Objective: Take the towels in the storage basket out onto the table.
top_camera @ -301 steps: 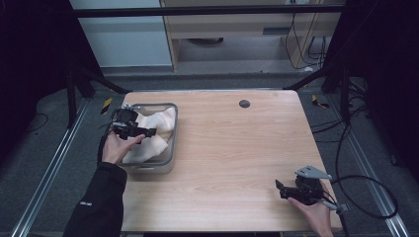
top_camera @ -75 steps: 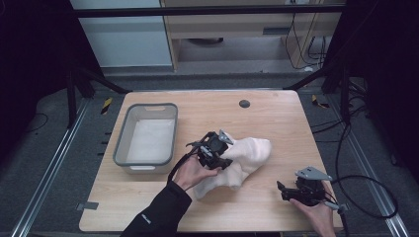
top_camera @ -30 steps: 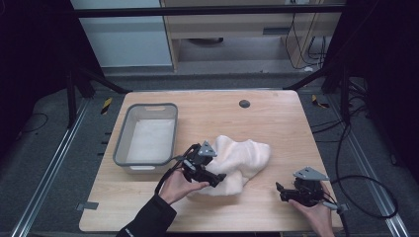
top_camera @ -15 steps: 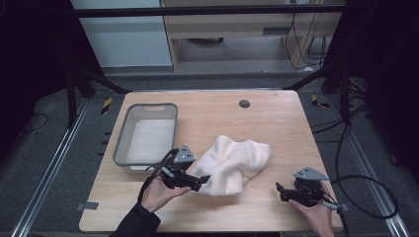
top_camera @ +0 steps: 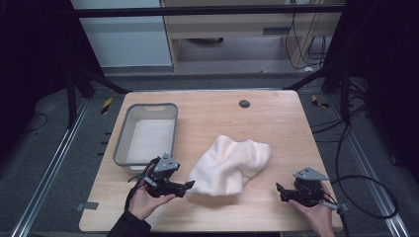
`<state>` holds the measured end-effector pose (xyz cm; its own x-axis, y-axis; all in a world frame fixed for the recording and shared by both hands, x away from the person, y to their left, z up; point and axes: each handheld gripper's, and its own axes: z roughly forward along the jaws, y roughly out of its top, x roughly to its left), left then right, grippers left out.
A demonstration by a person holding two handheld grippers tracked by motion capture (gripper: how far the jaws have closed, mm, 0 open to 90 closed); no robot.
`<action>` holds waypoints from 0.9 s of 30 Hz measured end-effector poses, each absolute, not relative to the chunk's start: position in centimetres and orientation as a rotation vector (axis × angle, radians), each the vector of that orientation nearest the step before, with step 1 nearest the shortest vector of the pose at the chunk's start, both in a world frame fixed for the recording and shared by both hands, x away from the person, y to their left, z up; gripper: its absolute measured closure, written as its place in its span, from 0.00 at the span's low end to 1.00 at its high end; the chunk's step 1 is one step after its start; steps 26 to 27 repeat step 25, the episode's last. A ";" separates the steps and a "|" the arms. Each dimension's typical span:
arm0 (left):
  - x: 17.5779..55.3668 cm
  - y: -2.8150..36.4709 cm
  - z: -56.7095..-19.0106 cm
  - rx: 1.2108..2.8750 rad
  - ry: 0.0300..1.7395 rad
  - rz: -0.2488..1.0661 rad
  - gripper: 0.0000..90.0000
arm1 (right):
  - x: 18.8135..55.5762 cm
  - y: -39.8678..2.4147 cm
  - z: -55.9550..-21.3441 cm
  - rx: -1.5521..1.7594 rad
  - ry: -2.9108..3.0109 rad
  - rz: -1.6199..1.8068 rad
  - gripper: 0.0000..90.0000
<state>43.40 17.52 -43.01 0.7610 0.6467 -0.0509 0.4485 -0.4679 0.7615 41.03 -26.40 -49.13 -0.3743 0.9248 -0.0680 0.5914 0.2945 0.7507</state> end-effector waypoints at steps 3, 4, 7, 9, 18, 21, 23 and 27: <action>43.1 18.2 -43.2 2.123 0.837 0.324 0.22 | 41.0 -26.4 -49.1 1.348 2.070 0.882 0.12; 43.0 18.4 -43.3 2.120 0.841 0.326 0.22 | 41.0 -26.4 -49.1 1.352 2.070 0.884 0.12; 42.6 19.1 -43.6 2.104 0.860 0.349 0.22 | 40.9 -26.4 -49.1 1.349 2.071 0.882 0.12; 42.3 19.7 -43.9 2.090 0.879 0.355 0.22 | 40.9 -26.4 -49.1 1.349 2.072 0.880 0.12; 41.3 22.8 -45.3 2.047 0.973 0.373 0.23 | 40.8 -26.3 -49.1 1.345 2.072 0.881 0.12; 41.1 23.7 -45.5 2.031 0.998 0.382 0.23 | 40.8 -26.3 -49.2 1.350 2.076 0.881 0.11; 40.9 24.2 -45.6 2.018 1.014 0.384 0.23 | 40.8 -26.2 -49.2 1.350 2.078 0.878 0.11; 40.8 24.7 -45.8 2.017 1.030 0.395 0.23 | 40.8 -26.3 -49.2 1.345 2.078 0.874 0.11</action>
